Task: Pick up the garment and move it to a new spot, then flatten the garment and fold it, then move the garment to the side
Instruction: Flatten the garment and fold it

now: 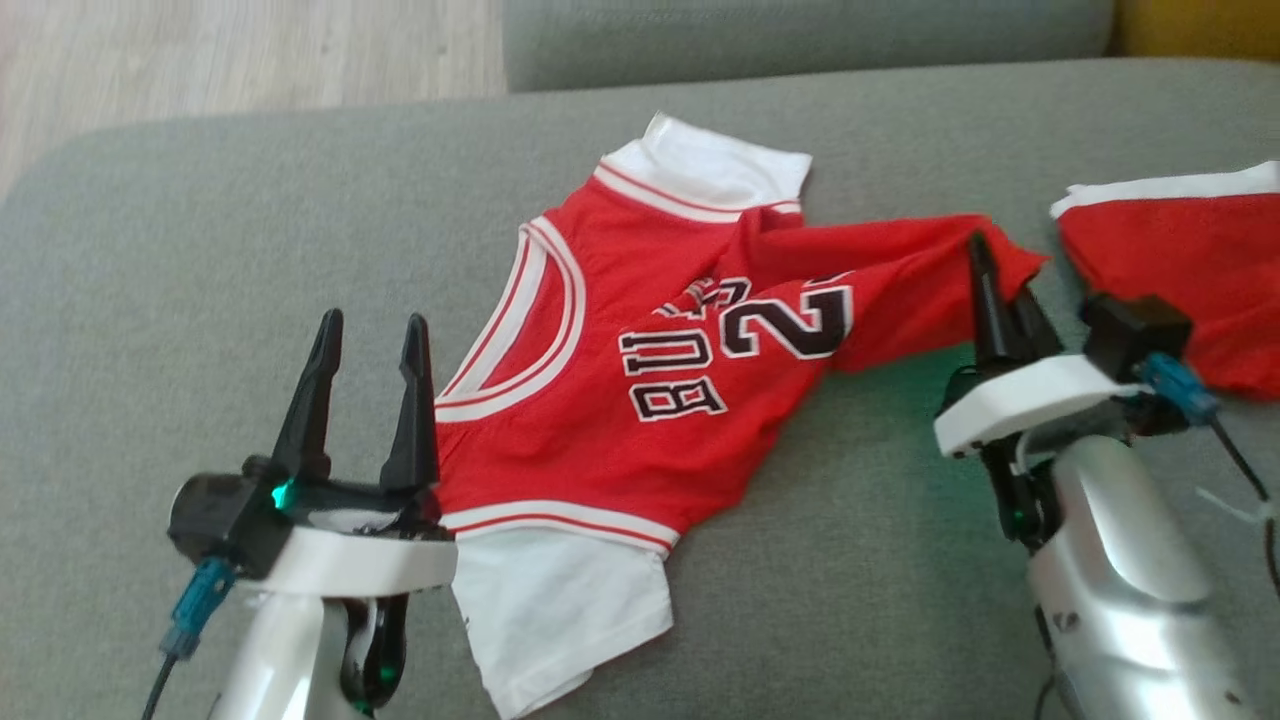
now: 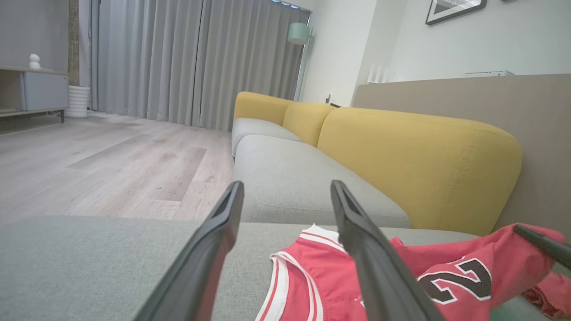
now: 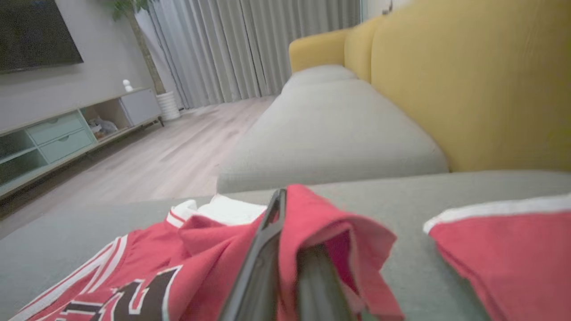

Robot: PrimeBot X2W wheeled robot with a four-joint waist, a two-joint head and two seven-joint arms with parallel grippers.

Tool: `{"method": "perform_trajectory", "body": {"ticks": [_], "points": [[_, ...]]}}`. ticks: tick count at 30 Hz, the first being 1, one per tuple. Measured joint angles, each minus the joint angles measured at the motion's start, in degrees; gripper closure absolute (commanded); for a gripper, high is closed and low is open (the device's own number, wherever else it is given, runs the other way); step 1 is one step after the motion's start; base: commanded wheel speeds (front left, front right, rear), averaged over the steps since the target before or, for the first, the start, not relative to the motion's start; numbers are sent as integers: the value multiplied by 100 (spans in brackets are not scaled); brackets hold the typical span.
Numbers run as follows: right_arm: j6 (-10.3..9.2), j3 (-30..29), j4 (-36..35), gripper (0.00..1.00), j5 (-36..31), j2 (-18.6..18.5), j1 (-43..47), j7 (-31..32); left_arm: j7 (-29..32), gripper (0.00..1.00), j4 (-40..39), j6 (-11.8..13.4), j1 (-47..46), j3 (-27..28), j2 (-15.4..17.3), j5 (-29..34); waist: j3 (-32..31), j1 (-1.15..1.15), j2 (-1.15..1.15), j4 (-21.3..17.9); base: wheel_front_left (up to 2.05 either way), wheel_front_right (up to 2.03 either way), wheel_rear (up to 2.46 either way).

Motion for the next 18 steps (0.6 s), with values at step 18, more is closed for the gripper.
{"method": "perform_trajectory", "body": {"ticks": [18], "points": [[0, -159, -4134, 100, -1357, -353, 1758, 1416, 0, 0, -60, -2, 518, 4, -90, -1, -583, -1, 0, -283, 0, 0, 0]]}}
